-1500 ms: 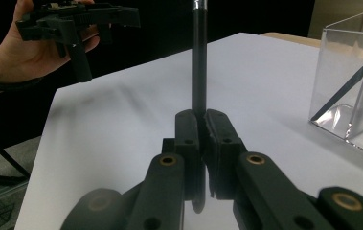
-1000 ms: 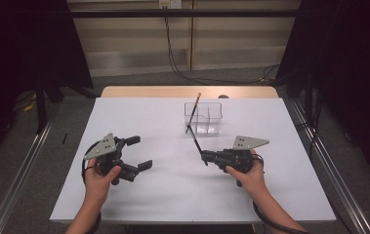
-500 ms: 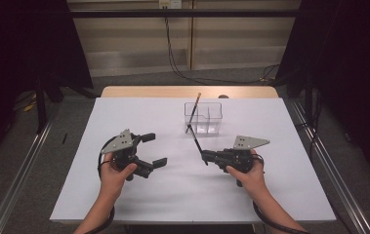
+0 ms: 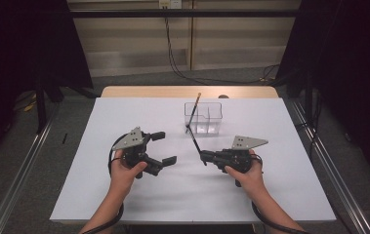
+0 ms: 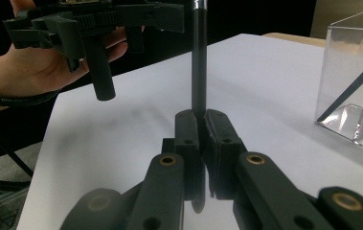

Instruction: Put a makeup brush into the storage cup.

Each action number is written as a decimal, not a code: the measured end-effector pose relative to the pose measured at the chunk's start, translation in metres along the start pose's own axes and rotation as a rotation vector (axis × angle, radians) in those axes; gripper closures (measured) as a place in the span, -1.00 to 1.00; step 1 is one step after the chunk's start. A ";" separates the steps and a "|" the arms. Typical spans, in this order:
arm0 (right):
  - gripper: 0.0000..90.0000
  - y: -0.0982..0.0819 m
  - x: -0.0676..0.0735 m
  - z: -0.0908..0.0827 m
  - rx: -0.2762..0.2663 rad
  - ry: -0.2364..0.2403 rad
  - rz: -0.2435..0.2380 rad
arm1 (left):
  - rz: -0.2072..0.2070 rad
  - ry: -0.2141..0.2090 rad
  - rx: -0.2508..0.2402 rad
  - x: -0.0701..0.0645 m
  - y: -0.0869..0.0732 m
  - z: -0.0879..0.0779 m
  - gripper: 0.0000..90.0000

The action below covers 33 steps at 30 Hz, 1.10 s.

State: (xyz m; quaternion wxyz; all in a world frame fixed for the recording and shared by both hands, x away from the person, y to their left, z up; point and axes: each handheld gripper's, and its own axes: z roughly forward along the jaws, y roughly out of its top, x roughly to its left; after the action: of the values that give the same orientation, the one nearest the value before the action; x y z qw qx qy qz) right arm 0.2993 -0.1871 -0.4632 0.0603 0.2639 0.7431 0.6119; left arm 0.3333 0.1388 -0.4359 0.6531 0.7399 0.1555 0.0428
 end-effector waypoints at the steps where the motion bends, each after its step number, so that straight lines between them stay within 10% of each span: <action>1: 0.88 0.000 0.000 0.000 0.000 -0.001 -0.001 | -0.002 -0.004 -0.003 0.000 0.000 0.001 -1.00; 33: 0.88 -0.001 0.002 0.006 0.002 0.019 0.007 | -0.072 -0.038 -0.002 -0.002 0.004 0.035 -1.00</action>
State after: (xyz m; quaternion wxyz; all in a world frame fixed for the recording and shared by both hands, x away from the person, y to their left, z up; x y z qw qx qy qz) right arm 0.2997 -0.1804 -0.4647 0.0511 0.2608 0.7433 0.6139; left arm 0.3411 0.1048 -0.4370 0.6579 0.7338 0.1696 0.0052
